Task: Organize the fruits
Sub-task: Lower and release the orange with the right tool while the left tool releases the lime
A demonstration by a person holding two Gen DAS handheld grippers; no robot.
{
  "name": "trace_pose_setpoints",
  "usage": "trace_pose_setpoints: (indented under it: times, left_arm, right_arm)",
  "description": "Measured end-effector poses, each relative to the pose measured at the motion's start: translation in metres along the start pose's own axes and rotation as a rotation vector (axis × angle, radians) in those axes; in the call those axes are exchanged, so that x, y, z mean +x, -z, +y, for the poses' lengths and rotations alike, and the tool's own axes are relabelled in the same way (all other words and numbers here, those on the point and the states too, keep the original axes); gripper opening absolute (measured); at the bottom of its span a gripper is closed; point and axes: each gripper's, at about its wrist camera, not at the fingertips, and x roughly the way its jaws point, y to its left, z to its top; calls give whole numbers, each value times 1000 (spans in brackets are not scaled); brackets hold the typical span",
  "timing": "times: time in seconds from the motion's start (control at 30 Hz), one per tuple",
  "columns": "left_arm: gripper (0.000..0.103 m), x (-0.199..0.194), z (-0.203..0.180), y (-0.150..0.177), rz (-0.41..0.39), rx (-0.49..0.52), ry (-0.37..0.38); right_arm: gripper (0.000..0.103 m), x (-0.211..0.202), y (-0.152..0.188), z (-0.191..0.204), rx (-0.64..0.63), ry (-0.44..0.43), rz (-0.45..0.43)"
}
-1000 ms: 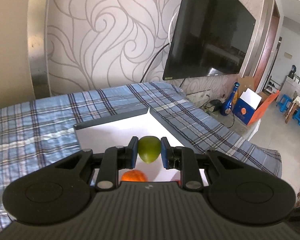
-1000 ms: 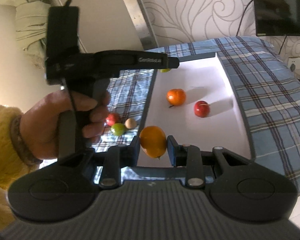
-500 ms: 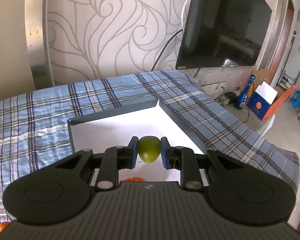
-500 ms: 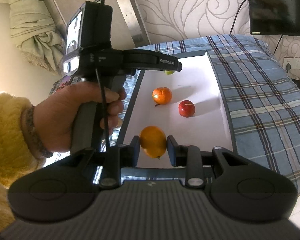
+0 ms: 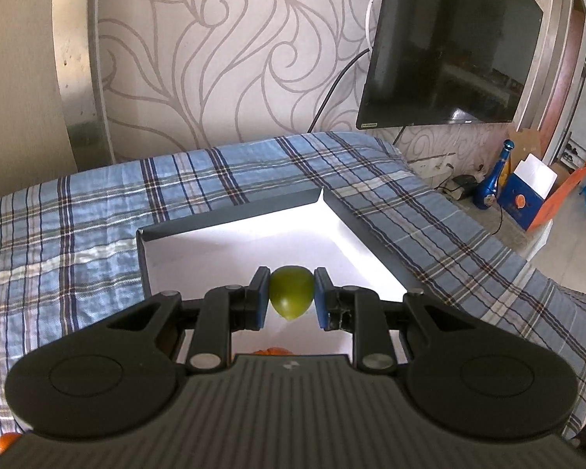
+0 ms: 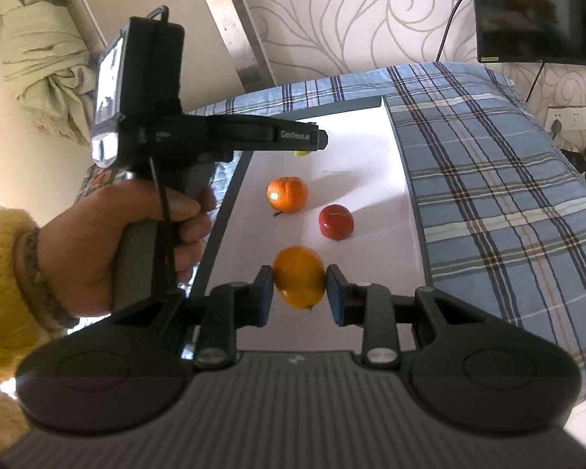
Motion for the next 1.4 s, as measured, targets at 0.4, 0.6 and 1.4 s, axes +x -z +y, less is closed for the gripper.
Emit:
trace_pose_setpoints:
  times: [0.4, 0.6, 1.4]
  left_arm:
    - [29, -16, 3, 4, -18, -8, -28]
    - [55, -36, -1, 3, -81, 23, -35]
    - [56, -124, 18, 20, -172, 45, 52]
  right_arm:
    - [33, 28, -7, -1, -52, -8, 44]
    - [33, 36, -12, -1, -64, 6, 36]
    - [37, 25, -12, 21, -39, 57, -42]
